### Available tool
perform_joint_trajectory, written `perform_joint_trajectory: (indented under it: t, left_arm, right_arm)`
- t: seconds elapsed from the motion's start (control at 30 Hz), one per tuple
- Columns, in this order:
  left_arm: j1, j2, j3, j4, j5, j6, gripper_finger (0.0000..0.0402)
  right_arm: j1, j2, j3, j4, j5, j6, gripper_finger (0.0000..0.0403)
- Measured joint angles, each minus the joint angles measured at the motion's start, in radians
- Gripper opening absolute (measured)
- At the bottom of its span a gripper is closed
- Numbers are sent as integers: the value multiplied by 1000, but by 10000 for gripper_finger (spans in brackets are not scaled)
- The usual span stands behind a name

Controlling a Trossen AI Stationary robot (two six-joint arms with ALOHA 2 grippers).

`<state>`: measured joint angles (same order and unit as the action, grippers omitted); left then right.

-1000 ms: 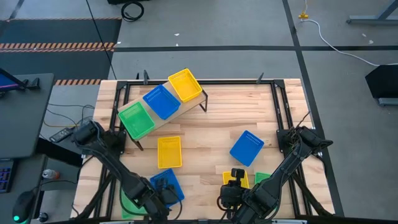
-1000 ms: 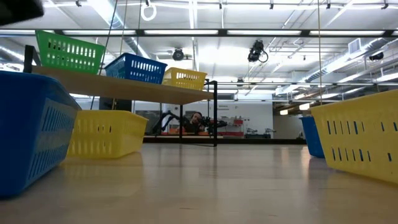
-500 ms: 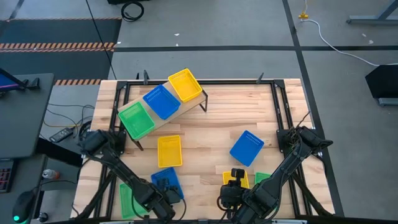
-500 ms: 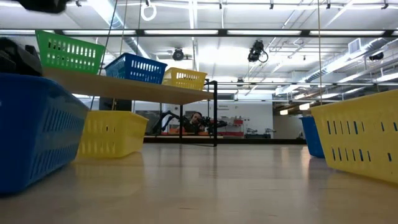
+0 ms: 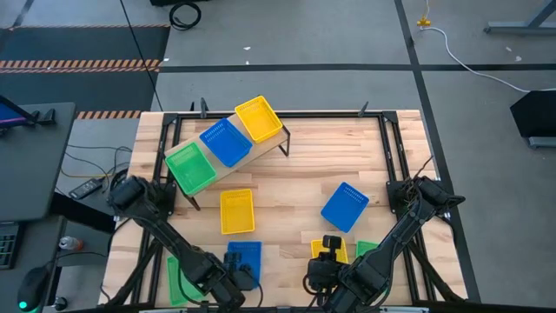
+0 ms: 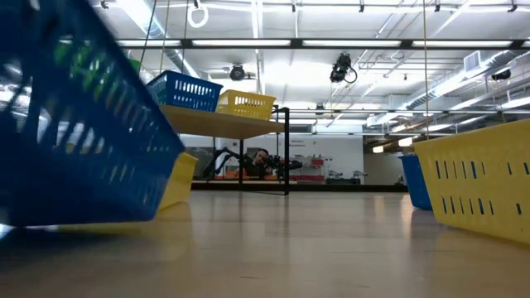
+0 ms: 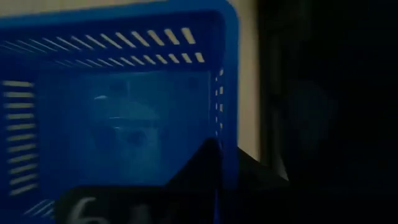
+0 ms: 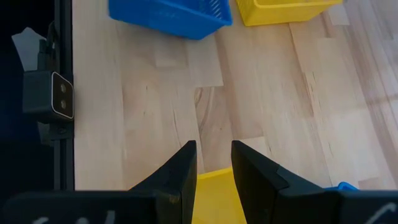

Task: Stack baskets on shelf by color
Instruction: Stack the bottom blue basket on top of the blue basket on the shelf

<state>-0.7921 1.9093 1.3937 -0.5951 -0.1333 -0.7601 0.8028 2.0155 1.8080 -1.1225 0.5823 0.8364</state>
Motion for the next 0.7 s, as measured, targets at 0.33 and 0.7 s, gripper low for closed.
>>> perform_joint_trajectory:
  t: [0.33,0.7]
  left_arm:
    - [33,-40,312,-450,-246,255,5]
    - [225,-42,627,-957,-495,351,6]
  right_arm:
    - [-6,0,0,9,0,6,107]
    - [-30,0,0,32,9,-61,107]
